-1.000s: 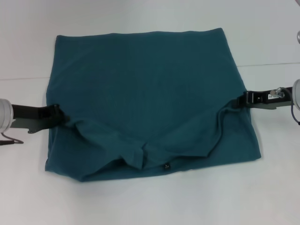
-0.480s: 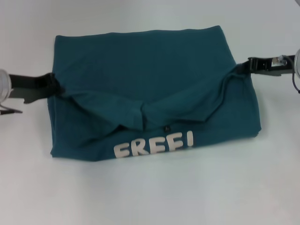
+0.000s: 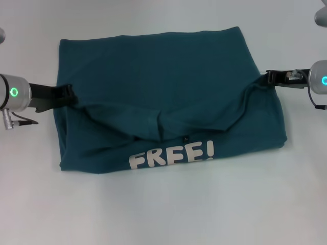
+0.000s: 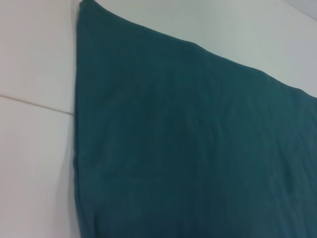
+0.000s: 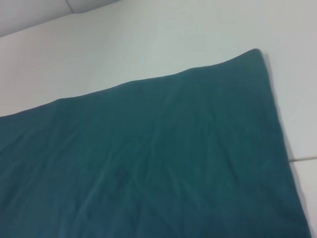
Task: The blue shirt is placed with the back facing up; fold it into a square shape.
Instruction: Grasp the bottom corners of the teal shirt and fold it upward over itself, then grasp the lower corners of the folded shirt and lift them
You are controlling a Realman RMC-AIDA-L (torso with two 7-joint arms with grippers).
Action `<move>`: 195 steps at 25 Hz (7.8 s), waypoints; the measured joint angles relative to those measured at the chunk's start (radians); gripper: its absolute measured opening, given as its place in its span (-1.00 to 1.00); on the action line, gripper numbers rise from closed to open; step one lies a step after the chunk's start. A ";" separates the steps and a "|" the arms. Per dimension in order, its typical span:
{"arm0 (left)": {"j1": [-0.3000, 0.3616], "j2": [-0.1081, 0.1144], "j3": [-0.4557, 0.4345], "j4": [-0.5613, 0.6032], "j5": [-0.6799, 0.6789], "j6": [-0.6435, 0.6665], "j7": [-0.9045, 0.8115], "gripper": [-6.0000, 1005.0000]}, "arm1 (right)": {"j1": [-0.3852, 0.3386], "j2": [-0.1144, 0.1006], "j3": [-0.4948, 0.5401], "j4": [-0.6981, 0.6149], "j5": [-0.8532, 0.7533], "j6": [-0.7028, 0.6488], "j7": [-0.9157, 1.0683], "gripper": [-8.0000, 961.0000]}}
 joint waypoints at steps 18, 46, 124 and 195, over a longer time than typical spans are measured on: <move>-0.005 -0.001 -0.003 0.046 -0.004 -0.041 -0.013 -0.99 | 0.016 0.007 0.017 -0.024 0.012 0.101 0.061 -0.90; 0.033 -0.026 -0.015 0.080 -0.013 -0.083 0.000 -0.57 | 0.031 -0.037 -0.067 0.025 0.006 0.103 0.084 -0.57; 0.322 -0.097 0.006 0.090 -0.321 0.160 0.385 -0.68 | -0.318 -0.035 0.191 -0.042 0.404 -0.636 -0.249 0.64; 0.294 -0.045 -0.022 0.128 -0.295 0.297 0.281 -0.92 | -0.084 -0.053 0.101 -0.024 -0.122 -0.380 -0.009 -0.55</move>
